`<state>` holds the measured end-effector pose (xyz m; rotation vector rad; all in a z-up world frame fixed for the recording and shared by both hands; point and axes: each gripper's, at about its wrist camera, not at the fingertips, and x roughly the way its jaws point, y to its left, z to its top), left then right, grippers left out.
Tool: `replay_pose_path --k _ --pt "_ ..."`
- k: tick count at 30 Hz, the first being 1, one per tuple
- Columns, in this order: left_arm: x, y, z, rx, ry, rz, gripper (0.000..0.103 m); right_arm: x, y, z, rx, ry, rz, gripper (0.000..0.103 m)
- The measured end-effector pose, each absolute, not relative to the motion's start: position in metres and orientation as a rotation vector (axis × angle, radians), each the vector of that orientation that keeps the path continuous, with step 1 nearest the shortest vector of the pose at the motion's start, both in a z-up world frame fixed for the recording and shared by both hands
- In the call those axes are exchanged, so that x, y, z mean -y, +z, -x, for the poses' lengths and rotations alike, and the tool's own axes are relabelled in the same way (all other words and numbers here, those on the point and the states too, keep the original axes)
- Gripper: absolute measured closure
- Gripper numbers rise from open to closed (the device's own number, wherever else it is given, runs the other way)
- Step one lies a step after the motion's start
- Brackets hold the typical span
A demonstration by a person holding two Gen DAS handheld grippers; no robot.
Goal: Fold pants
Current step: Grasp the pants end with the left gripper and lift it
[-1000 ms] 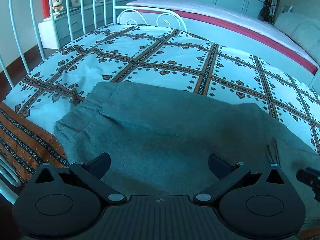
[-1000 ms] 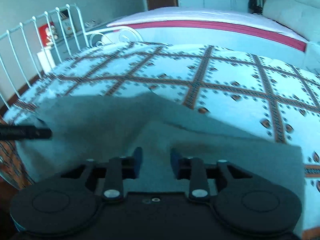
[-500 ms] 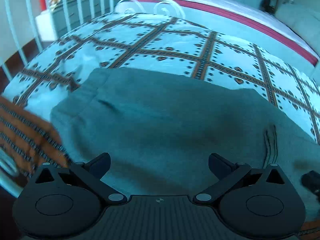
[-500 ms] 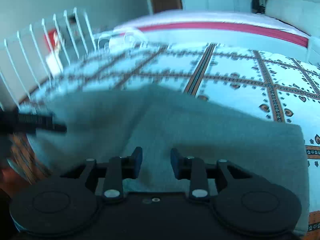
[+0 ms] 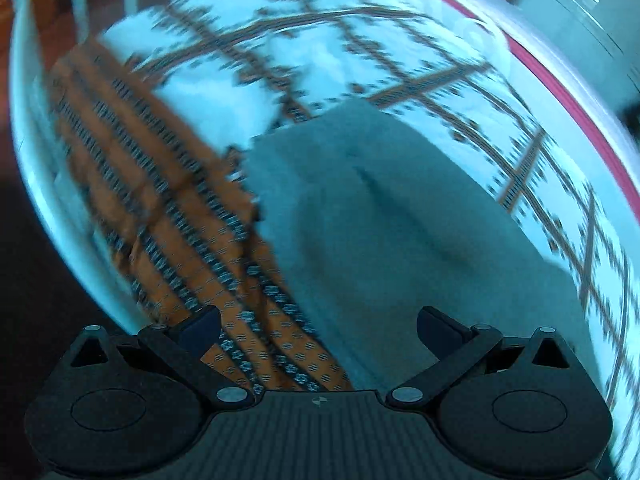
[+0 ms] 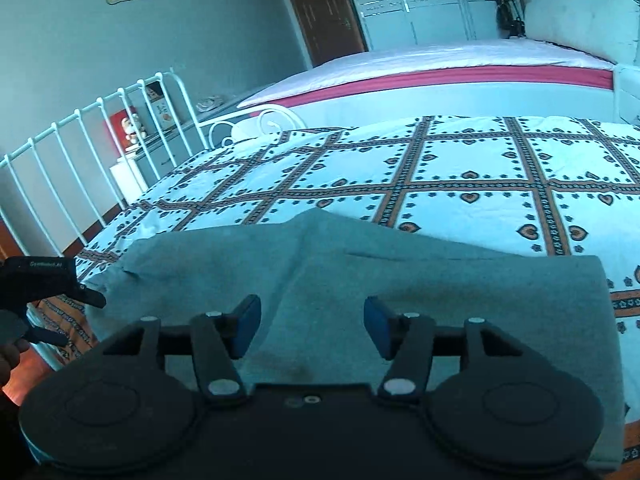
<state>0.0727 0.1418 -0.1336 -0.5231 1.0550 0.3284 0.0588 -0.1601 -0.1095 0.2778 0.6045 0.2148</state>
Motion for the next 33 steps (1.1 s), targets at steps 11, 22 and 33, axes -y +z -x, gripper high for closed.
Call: replay_pose_path --k 11,22,33 --pt "-0.183 -0.171 -0.089 -1.076 0.401 0.804 0.0 0.147 -0.115 -0.061 -0.627 0.237 -0.25 0.05" --pt "-0.147 -0.175 -0.104 -1.104 0.35 0.723 0.002 0.149 -0.115 -0.06 -0.627 0.238 -0.241 0.048" --pt "-0.166 -0.191 -0.127 -1.002 0.249 0.967 0.037 0.15 -0.118 -0.059 -0.628 0.229 -0.235 0.047"
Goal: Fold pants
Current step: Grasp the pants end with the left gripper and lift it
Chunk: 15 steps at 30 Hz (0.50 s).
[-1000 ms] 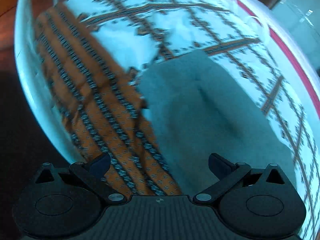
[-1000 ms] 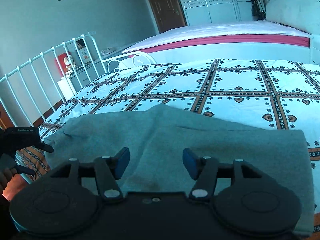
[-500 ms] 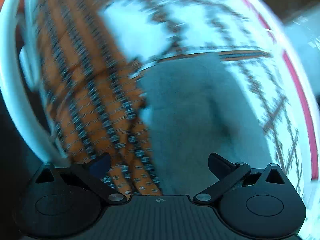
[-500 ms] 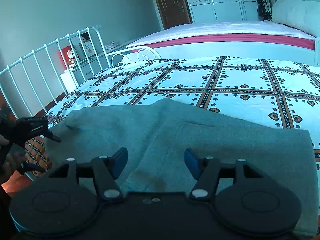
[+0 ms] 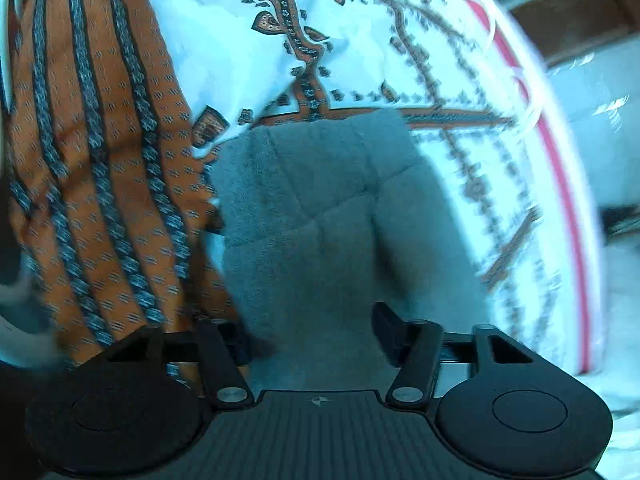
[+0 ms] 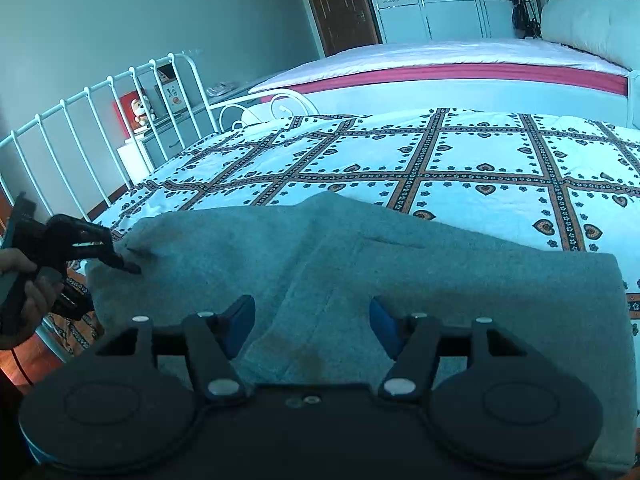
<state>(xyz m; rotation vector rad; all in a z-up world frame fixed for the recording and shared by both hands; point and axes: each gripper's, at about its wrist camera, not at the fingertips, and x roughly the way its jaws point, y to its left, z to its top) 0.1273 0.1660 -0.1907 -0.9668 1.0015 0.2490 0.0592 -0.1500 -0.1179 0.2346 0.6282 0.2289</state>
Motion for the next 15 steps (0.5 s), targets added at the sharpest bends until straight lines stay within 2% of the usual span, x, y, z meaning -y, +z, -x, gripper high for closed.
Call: replay_pose_path --k 4,6,7,10,15 --pt "-0.163 -0.194 -0.122 -0.967 0.206 0.997 0.036 0.154 -0.12 -0.06 -0.629 0.219 -0.262 0.047" --pt "-0.156 -0.19 -0.126 -0.976 0.206 0.922 0.059 0.154 -0.122 -0.062 -0.636 0.216 -0.266 0.047" --pt "-0.154 -0.189 -0.13 -0.982 0.22 0.894 0.086 0.154 -0.123 -0.062 -0.641 0.214 -0.263 0.047" --pt "-0.15 -0.176 -0.127 -0.933 0.201 0.848 0.086 0.153 -0.123 -0.061 -0.638 0.21 -0.259 0.047" --pt "-0.108 -0.132 -0.13 -0.828 0.087 0.539 0.086 0.163 -0.121 -0.058 -0.622 0.179 -0.271 0.047"
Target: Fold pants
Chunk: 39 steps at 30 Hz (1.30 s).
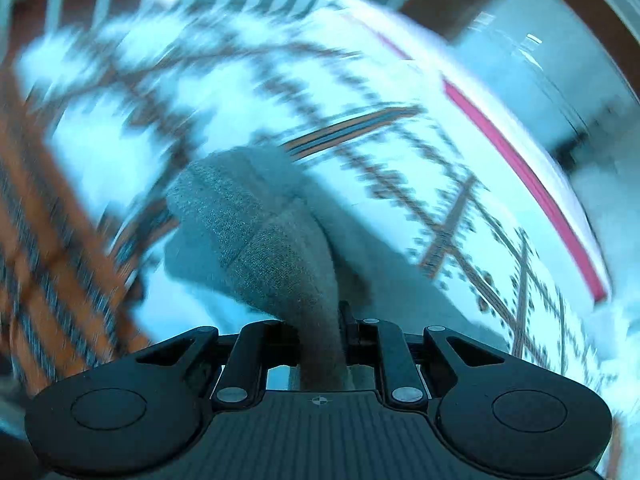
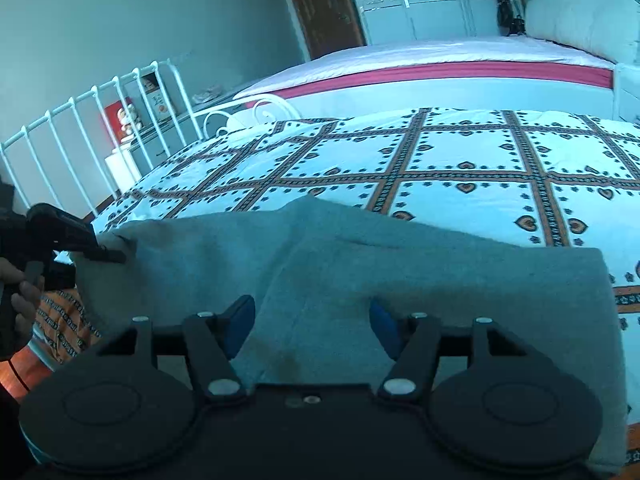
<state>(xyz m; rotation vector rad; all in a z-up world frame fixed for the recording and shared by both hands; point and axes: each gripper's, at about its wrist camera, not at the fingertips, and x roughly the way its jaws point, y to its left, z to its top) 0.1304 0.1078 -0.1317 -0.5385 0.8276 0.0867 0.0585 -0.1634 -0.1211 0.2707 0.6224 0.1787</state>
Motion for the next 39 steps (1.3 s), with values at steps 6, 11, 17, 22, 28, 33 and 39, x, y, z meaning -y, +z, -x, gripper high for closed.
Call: replay_pose_path --k 6,11,17,22,28,33,39 --pt "-0.064 -0.087 -0.126 -0.735 -0.061 0.356 0.087 0.184 -0.121 -0.054 -0.63 0.095 -0.284 0.05" --pt "-0.006 -0.059 -0.107 -0.673 -0.246 0.207 0.087 0.211 -0.125 -0.047 -0.665 -0.018 -0.255 0.07" --pt "0.077 -0.049 -0.07 -0.68 -0.53 0.077 0.087 0.246 -0.125 -0.03 -0.649 -0.054 -0.356 0.067" --pt "0.15 -0.069 -0.031 -0.716 -0.714 -0.056 0.087 0.269 -0.116 -0.013 -0.61 -0.147 -0.346 0.067" --pt "0.227 -0.125 0.02 -0.723 -0.765 -0.538 0.077 0.309 -0.12 0.009 -0.607 -0.254 -0.423 0.065" --pt "0.232 -0.105 0.035 -0.71 -0.798 -0.519 0.037 0.336 -0.122 0.023 -0.569 -0.241 -0.567 0.063" --pt "0.226 -0.079 0.034 -0.714 -0.812 -0.435 0.025 0.347 -0.119 0.028 -0.543 -0.146 -0.73 0.039"
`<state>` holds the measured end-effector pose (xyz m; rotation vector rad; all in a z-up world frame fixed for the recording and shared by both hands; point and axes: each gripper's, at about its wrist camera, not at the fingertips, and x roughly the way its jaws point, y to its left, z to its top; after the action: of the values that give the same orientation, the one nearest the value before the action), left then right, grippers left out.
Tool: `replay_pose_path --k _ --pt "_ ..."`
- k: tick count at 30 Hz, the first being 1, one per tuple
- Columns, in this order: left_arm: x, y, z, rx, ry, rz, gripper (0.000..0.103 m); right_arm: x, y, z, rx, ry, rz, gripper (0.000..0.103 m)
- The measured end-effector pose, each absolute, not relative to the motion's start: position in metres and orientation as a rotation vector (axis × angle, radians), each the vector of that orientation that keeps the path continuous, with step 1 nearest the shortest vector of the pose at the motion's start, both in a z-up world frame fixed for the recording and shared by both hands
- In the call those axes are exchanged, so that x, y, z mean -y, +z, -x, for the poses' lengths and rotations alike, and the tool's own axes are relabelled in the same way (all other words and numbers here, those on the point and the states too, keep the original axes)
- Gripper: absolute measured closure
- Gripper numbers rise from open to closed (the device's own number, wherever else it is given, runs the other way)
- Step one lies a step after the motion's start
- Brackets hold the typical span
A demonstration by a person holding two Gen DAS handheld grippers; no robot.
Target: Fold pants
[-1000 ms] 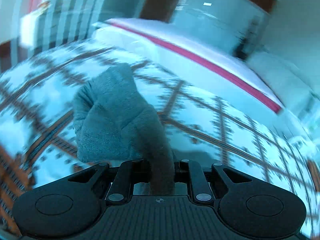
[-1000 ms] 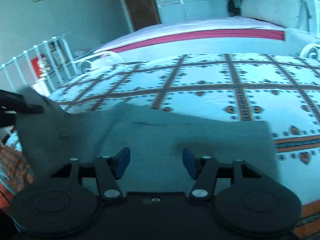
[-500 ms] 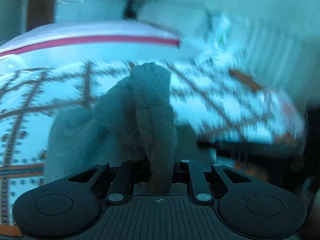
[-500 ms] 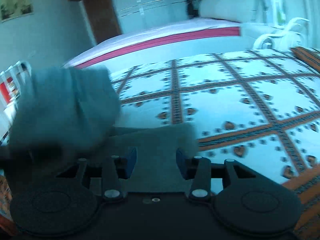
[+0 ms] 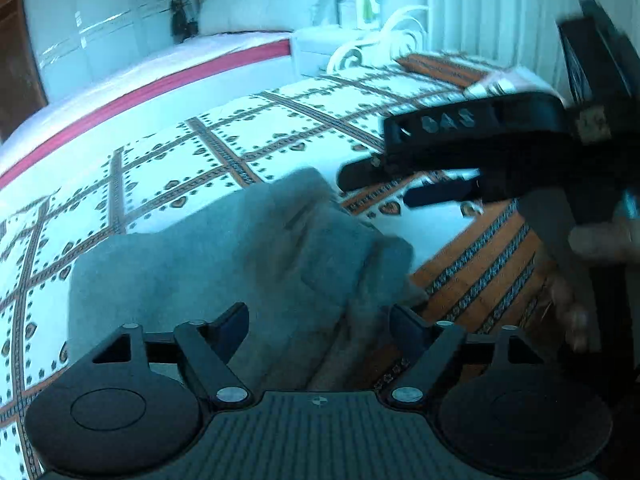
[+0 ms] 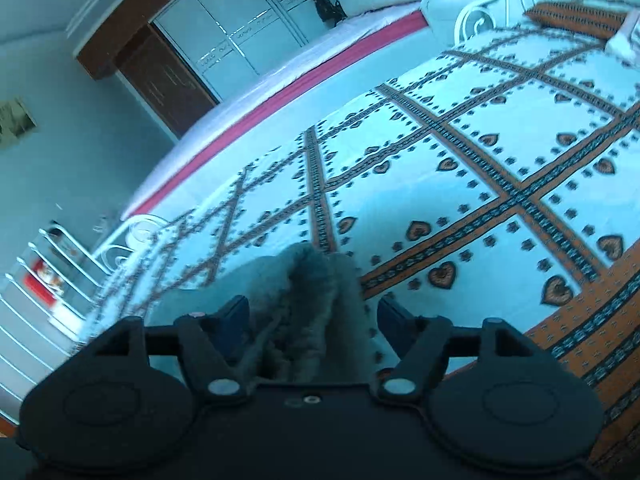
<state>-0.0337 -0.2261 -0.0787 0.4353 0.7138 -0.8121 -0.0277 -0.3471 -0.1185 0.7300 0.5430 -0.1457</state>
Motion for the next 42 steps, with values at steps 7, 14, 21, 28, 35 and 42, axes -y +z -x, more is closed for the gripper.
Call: replay_pose_path --k 7,14,21,28,35,42 --pt "0.165 -0.068 -0.012 -0.777 -0.626 -0.262 0.023 0.335 -0.103 0.019 -0.582 -0.076 -0.709 0.054" --pt "0.112 -0.081 -0.052 -0.803 -0.412 -0.234 0.023 0.295 -0.103 0.006 -0.689 -0.032 -0.577 0.063" --pt "0.096 -0.102 -0.068 -0.852 -0.364 -0.164 0.02 0.279 -0.096 0.011 -0.702 -0.002 -0.481 0.089" --pt "0.086 -0.109 -0.071 -0.866 -0.354 -0.112 0.015 0.302 -0.106 0.034 -0.763 -0.039 -0.495 0.089" --pt "0.081 -0.117 -0.074 -0.905 -0.345 -0.078 0.014 0.324 -0.118 0.041 -0.758 -0.113 -0.61 0.019" --pt "0.075 -0.122 -0.076 -0.94 -0.334 -0.046 0.01 0.33 -0.146 0.023 -0.843 -0.063 -0.778 0.045"
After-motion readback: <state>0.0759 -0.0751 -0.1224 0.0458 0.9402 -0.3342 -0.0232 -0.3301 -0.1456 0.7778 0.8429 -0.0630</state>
